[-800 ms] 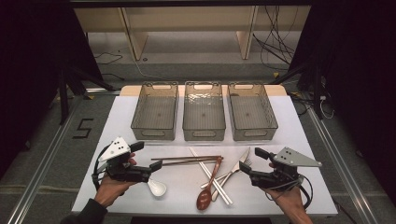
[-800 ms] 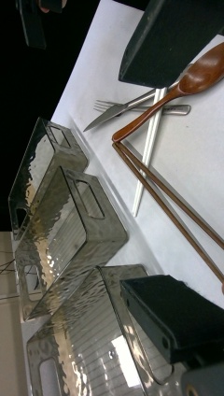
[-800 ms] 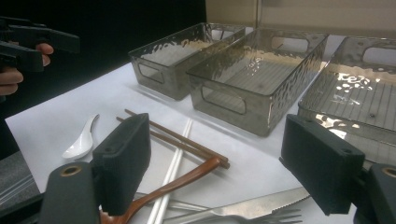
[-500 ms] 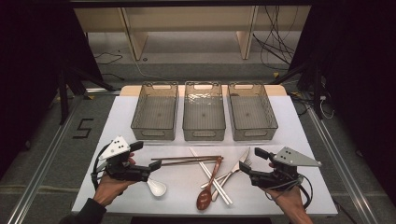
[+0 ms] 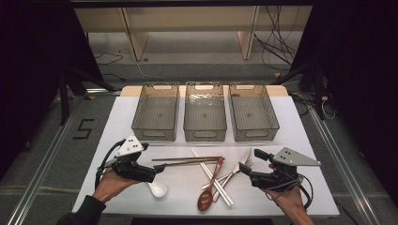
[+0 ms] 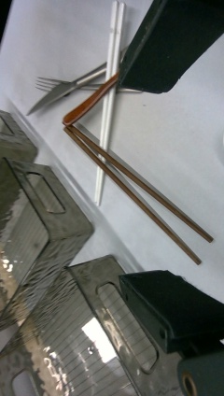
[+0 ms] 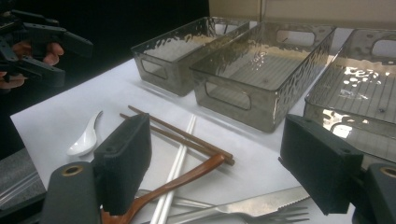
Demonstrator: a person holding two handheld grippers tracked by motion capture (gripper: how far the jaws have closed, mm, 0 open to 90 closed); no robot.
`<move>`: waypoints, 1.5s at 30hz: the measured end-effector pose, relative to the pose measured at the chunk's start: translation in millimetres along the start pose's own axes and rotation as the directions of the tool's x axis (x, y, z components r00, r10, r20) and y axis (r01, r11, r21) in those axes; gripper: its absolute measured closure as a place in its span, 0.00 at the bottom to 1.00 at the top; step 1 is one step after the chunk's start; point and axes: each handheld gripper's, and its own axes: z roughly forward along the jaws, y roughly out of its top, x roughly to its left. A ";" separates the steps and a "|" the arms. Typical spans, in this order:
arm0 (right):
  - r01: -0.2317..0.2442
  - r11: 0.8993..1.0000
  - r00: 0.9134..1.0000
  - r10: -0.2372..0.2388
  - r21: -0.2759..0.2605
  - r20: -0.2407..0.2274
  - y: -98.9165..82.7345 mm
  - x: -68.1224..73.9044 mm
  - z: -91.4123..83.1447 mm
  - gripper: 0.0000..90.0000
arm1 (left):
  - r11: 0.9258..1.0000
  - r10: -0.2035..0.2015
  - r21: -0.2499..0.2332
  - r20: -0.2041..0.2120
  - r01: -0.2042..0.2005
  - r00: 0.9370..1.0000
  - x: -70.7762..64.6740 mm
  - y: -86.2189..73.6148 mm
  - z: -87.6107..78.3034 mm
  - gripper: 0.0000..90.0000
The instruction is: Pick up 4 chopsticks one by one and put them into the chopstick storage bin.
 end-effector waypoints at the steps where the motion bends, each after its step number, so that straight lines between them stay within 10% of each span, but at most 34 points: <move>1: 0.000 1.000 1.000 0.000 0.003 0.000 0.0 0.2 0.4 0.29 | 1.000 0.006 0.017 -0.001 -0.006 1.000 0.2 0.6 1.9 0.07; 10: 0.004 1.000 1.000 -0.004 0.023 -0.006 -0.7 -0.2 2.8 0.29 | 0.992 0.039 0.121 0.003 -0.039 0.999 6.0 5.7 24.6 0.12; 20: 0.002 0.999 1.000 -0.002 0.036 -0.011 -1.1 -0.1 4.5 0.29 | 0.959 0.126 0.246 0.061 -0.137 0.990 11.3 8.4 61.7 0.21; 25: 0.008 0.999 1.000 -0.007 0.038 -0.015 -0.9 0.4 5.2 0.29 | 0.938 0.165 0.297 0.067 -0.177 0.984 17.7 15.3 76.8 0.27; 29: 0.006 0.999 1.000 -0.005 0.042 -0.019 -1.2 0.2 6.3 0.29 | 0.905 0.222 0.356 0.073 -0.233 0.972 18.6 19.0 89.9 0.30; 39: 0.004 0.999 1.000 -0.003 0.047 -0.029 -1.4 -0.7 6.9 0.29 | 0.876 0.214 0.417 0.115 -0.242 0.970 29.0 22.8 114.0 0.42; 45: 0.001 0.999 0.999 0.000 0.049 -0.034 -1.5 -1.1 7.6 0.29 | 0.847 0.229 0.455 0.155 -0.275 0.961 32.2 19.3 125.5 0.49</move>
